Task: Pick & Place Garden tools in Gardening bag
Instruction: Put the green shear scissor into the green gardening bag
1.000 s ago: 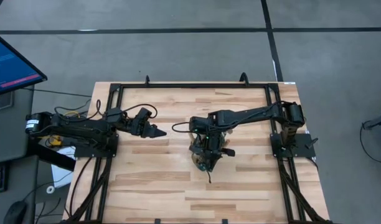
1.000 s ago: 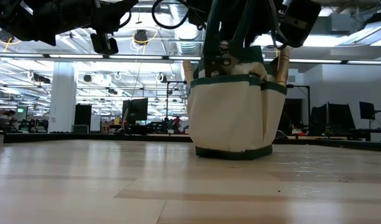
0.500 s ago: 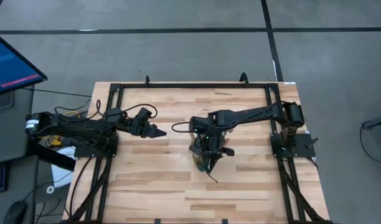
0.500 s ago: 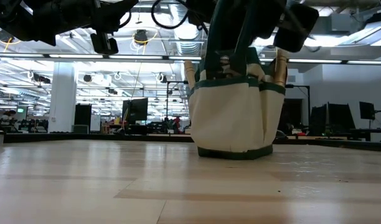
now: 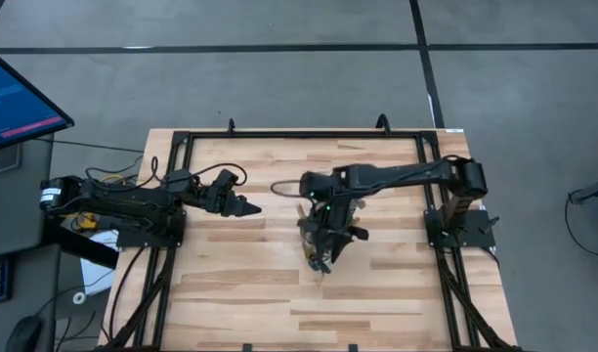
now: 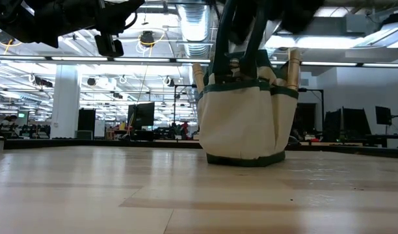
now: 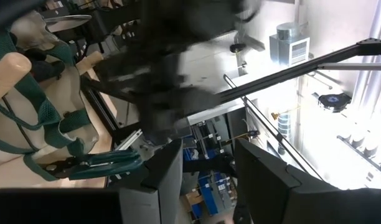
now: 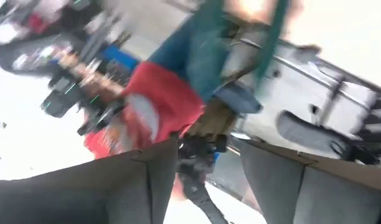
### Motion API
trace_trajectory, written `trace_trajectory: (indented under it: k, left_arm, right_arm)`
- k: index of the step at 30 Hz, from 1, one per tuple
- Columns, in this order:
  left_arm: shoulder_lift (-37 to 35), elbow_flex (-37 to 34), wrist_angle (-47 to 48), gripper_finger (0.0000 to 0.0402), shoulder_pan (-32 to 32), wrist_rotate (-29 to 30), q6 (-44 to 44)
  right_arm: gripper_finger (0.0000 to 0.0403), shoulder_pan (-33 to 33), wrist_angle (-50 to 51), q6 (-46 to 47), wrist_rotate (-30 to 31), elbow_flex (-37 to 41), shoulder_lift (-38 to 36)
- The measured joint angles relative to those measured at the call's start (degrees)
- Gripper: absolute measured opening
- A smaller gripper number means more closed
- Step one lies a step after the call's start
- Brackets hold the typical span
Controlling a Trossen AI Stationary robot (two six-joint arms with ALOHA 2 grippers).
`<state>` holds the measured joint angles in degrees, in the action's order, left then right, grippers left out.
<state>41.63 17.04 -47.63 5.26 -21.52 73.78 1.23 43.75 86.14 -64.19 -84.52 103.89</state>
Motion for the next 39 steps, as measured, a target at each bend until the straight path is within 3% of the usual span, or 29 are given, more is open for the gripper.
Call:
trace_trajectory:
  k: [7,10,13,17,21,24,30,34,39]
  left_arm:
    - [0.0,0.0,0.0,0.0145,0.0,0.1,0.0]
    - [0.0,0.0,0.0,0.0145,0.0,0.3,0.0]
    - [0.0,0.0,0.0,0.0145,0.0,0.3,0.0]
    - [0.0,0.0,0.0,0.0145,0.0,0.5,0.0]
    - [0.0,0.0,0.1,0.0145,0.0,2.2,0.0]
    - [0.0,0.0,0.0,0.0145,0.0,2.8,0.1]
    - [0.0,0.0,0.0,0.0145,0.0,4.0,-0.2]
    - [0.0,0.0,0.0,0.0145,0.0,5.0,-0.5]
    - [0.0,0.0,0.0,0.0145,0.0,5.0,-0.4]
  right_arm:
    - [0.0183,0.8,-0.7,1.6,4.5,-2.6,-8.7]
    - [0.0177,-1.2,-1.8,-1.0,10.4,-4.3,-13.1]
    - [0.0155,-6.4,-1.6,-7.4,22.5,-5.3,-17.0]
    - [0.0097,-18.9,-1.1,-18.6,47.2,-5.4,-19.2]
    - [0.002,-31.4,-0.3,-23.6,68.7,-5.4,-15.8]
    - [0.001,-37.7,-1.0,-23.3,78.3,-5.3,-11.0]
    - [0.0003,-40.9,-9.0,-23.0,79.3,-5.3,-0.3]
    - [0.0001,-38.5,-13.0,-22.9,79.6,-5.3,5.1]
    - [0.0001,-34.2,-10.6,-24.2,75.5,-5.2,7.5]
